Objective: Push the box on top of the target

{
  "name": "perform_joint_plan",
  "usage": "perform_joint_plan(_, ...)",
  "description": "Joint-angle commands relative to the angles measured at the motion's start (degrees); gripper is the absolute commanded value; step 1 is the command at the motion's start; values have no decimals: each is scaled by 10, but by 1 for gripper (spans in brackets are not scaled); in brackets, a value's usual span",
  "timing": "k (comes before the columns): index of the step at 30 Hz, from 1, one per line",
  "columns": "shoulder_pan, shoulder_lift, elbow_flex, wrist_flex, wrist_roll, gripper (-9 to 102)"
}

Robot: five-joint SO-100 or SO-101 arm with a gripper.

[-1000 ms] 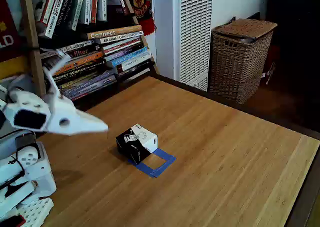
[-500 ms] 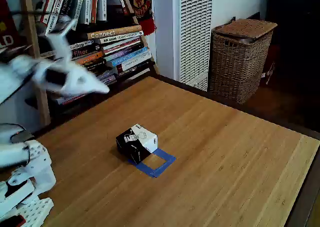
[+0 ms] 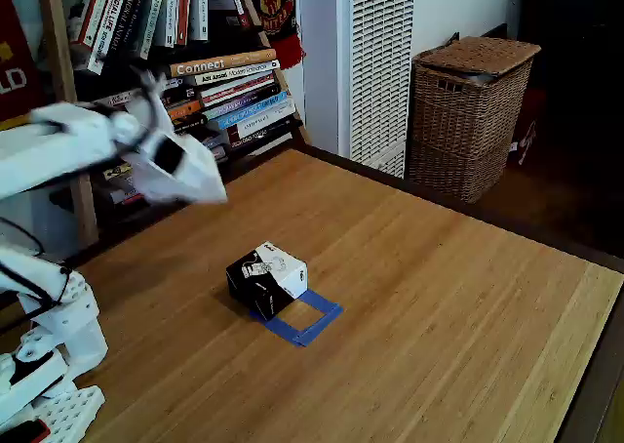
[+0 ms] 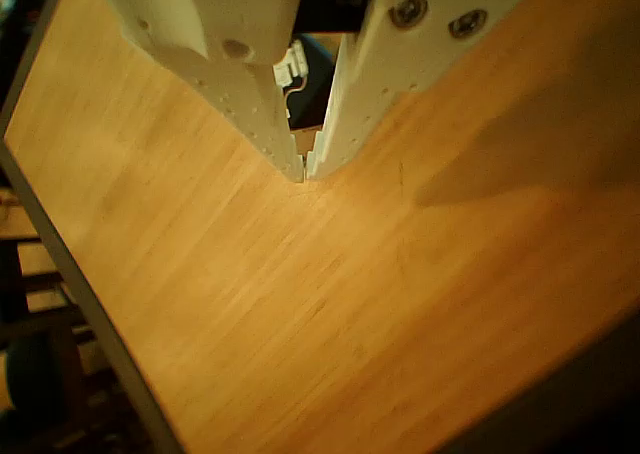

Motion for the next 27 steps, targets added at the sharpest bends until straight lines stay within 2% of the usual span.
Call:
perform_joint_plan(1, 22, -33, -32, -15, -98, 0)
perform_joint_plan(3, 34, -58, -39, -20, -148, 0)
perform_joint_plan(13, 73, -167, -127, 54, -332, 0)
perform_joint_plan(27, 50, -171, -113, 93, -400, 0)
